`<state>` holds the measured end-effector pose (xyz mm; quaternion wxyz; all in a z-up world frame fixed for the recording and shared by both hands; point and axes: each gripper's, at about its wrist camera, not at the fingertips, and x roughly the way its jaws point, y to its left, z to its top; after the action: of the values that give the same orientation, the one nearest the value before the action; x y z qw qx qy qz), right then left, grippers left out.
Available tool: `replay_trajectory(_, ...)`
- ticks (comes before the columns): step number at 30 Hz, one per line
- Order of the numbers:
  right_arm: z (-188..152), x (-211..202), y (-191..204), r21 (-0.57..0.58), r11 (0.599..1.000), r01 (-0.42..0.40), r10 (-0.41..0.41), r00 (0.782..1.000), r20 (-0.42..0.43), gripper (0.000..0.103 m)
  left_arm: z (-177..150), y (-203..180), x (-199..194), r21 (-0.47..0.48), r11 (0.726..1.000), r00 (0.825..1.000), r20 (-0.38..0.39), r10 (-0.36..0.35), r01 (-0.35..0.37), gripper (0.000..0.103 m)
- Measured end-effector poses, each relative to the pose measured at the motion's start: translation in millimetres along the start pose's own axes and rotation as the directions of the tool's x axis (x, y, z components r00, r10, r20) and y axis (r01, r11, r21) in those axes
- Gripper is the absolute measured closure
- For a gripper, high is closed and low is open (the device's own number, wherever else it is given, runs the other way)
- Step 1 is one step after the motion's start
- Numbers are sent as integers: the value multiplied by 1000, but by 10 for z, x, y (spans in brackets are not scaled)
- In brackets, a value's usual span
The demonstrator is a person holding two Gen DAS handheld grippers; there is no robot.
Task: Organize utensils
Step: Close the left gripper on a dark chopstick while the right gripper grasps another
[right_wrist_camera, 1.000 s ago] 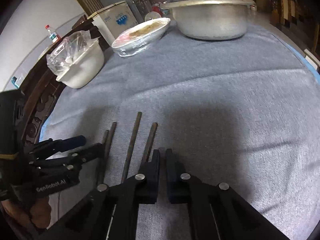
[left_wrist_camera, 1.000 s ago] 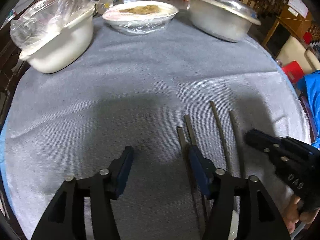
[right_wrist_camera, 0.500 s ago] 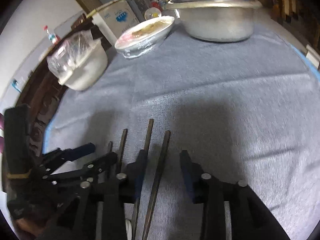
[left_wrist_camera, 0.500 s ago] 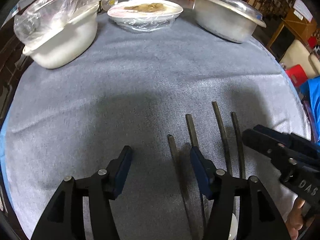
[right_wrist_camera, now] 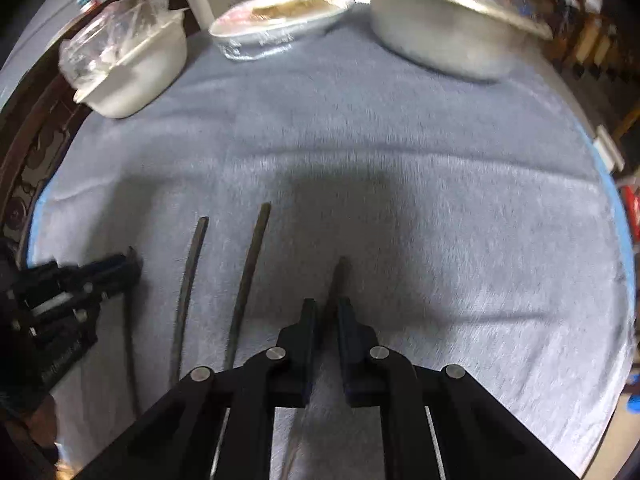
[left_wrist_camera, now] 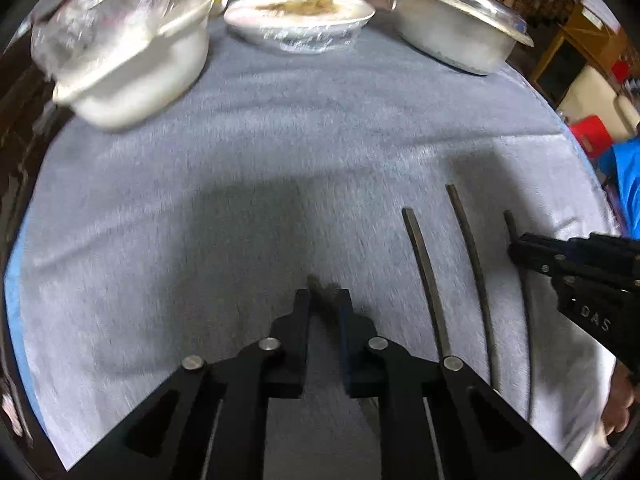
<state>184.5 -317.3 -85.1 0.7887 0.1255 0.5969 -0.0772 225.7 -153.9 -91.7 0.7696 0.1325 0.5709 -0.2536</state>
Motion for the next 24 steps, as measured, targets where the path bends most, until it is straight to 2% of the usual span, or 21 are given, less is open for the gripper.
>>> replay_trajectory(2, 29, 20, -5, 7, 1000, 3, -3, 999, -48, 89, -27, 29, -32, -25, 1000, 1000, -28, -13, 13, 63)
replay_trajectory(3, 42, 35, 1, 0, 1000, 11, -11, 998, -68, 88, -41, 35, -48, -30, 1000, 999, -32, 4, -5, 59)
replay_trajectory(5, 60, 61, 29, -23, 999, 30, -32, 997, -77, 88, -77, 46, -18, -49, 998, 997, -73, 31, -35, 58)
replay_trajectory(7, 83, 89, 73, -48, 998, 47, -51, 996, -77, 88, -91, 43, -23, -65, 997, 998, -63, 27, -31, 58)
replay_trajectory(9, 89, 110, 111, -78, 995, 58, -63, 995, -73, 90, -91, 9, -16, -72, 995, 996, -56, 68, -72, 66)
replay_trajectory(10, 92, 119, 120, -92, 994, 64, -70, 995, -68, 92, -85, -27, -10, -59, 994, 995, -46, 89, -92, 75)
replay_trajectory(11, 90, 125, 144, -103, 992, 70, -77, 995, -59, 93, -74, -49, -8, -48, 995, 996, -35, 82, -84, 84)
replay_trajectory(13, 66, 137, 190, -107, 993, 58, -62, 997, -37, 96, -43, -13, -4, -70, 995, 997, -39, 71, -74, 94)
replay_trajectory(17, -38, 63, 73, -57, 997, -42, 44, 999, 23, 96, -101, 143, -59, -134, 991, 1000, -15, 16, -18, 98)
replay_trajectory(18, -73, -9, 27, -53, 996, -71, 74, 995, 63, 96, -149, 190, -133, -143, 990, 1000, 14, 24, -21, 98)
replay_trajectory(21, -173, -185, -130, -33, 995, -94, 98, 984, 148, 97, -247, 326, -426, -182, 983, 995, 100, 27, -9, 98)
replay_trajectory(24, -323, -392, -358, 3, 991, -137, 132, 963, 236, 97, -376, 445, -813, -209, 978, 976, 204, 73, -29, 98)
